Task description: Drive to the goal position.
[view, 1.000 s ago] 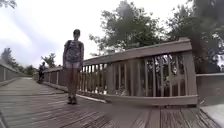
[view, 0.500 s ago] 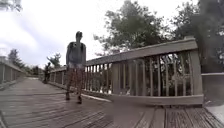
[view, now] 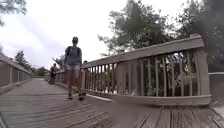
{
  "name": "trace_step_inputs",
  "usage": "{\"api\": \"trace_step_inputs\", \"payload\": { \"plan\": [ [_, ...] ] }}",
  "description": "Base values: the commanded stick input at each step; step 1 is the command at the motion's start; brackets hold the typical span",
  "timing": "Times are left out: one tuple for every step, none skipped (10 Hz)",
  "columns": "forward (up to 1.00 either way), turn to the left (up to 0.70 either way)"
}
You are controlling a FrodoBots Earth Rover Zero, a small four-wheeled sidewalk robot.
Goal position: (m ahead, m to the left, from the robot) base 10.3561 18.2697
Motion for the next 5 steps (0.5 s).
{"api": "trace_step_inputs", "payload": {
  "plan": [
    [0.00,0.45],
    [0.00,0.45],
    [0.00,0.45],
    [0.00,0.45],
    [0.00,0.45]
  ]
}}
